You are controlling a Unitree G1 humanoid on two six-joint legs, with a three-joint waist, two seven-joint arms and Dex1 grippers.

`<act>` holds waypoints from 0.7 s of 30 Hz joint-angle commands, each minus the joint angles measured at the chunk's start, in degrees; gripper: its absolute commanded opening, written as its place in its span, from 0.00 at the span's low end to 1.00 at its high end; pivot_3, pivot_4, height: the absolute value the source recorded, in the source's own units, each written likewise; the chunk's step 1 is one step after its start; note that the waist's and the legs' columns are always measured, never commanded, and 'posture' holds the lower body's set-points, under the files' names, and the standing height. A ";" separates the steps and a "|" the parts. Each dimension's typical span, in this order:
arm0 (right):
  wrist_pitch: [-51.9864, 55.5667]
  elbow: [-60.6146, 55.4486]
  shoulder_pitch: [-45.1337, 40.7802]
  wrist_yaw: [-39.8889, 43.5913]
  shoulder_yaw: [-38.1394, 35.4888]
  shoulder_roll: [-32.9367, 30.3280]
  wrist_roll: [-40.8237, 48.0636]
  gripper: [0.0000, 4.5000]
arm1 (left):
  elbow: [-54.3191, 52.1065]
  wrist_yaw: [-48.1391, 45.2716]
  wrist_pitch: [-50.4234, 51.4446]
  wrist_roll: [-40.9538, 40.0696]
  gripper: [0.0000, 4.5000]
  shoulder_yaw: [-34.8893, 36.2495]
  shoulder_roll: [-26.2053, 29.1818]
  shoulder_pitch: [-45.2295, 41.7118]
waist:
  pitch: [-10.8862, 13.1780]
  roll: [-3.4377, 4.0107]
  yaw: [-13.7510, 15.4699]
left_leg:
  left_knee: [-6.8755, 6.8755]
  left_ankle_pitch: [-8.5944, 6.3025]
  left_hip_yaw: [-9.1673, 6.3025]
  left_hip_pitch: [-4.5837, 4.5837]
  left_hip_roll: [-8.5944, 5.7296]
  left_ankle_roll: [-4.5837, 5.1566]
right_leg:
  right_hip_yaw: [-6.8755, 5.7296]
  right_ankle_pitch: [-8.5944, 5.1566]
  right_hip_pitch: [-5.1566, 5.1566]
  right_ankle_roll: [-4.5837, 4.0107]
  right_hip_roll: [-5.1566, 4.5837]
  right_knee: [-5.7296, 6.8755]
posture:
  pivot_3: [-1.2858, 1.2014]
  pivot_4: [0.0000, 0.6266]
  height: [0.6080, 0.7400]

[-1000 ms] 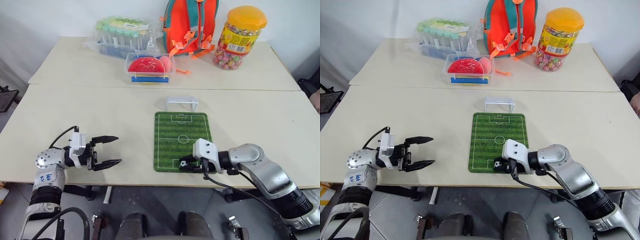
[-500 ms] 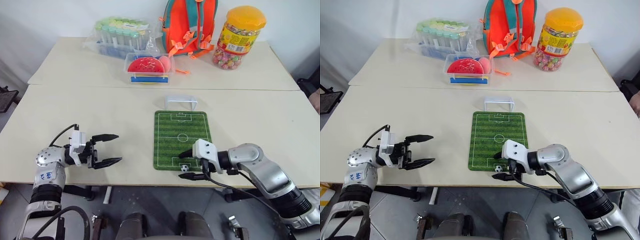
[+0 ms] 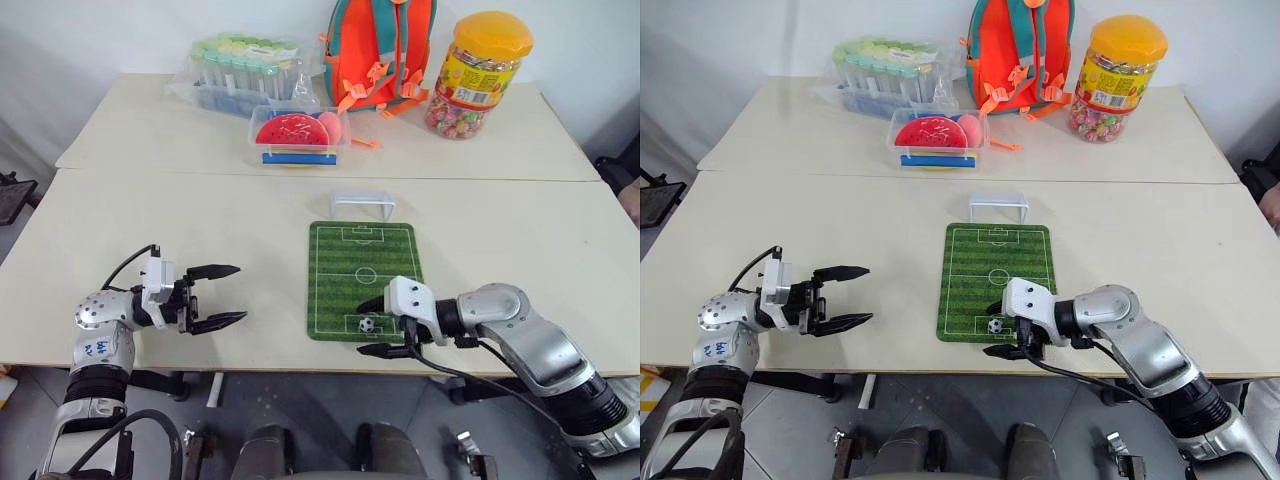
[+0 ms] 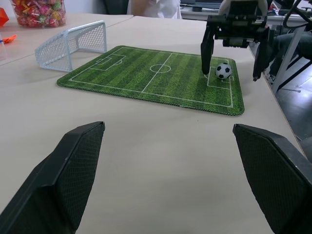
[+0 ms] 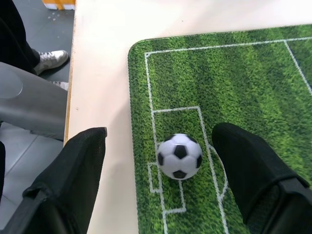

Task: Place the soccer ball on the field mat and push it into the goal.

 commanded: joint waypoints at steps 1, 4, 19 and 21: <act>2.01 -6.04 -2.29 -0.73 -3.73 -1.84 1.16 0.83 | 0.02 -2.50 -0.24 -0.72 1.00 0.29 0.13 -0.25 | 0.00 0.00 0.01 | 0.00 0.00 0.00 -0.01 0.00 0.00 | 0.01 0.00 -0.01 0.00 0.00 0.00 | 0.52 0.24 1.00; 4.19 -9.57 -4.79 -2.79 -6.21 -2.23 1.57 0.83 | 0.24 -3.02 0.04 -0.73 1.00 0.25 0.50 -0.15 | 0.00 0.00 -0.01 | 0.00 0.00 0.00 -0.01 0.00 0.00 | 0.01 0.00 -0.01 0.00 0.00 -0.01 | 0.52 0.24 1.00; -0.80 -11.72 3.46 0.08 -0.33 -3.58 0.42 0.01 | -0.40 -6.52 2.36 -3.37 1.00 -0.29 3.39 0.17 | 0.03 -0.10 -0.35 | 0.03 -0.12 0.02 0.02 0.06 0.04 | 0.00 0.00 0.02 0.01 0.06 -0.03 | 0.52 0.24 1.00; -2.34 -9.21 2.64 0.38 0.92 -2.54 -0.51 0.01 | -0.70 -6.47 2.40 -3.38 1.00 -0.08 3.49 0.30 | 0.03 -0.10 -0.33 | 0.03 -0.12 0.02 0.02 0.05 0.03 | 0.01 0.00 0.01 0.01 0.06 -0.03 | 0.52 0.24 1.00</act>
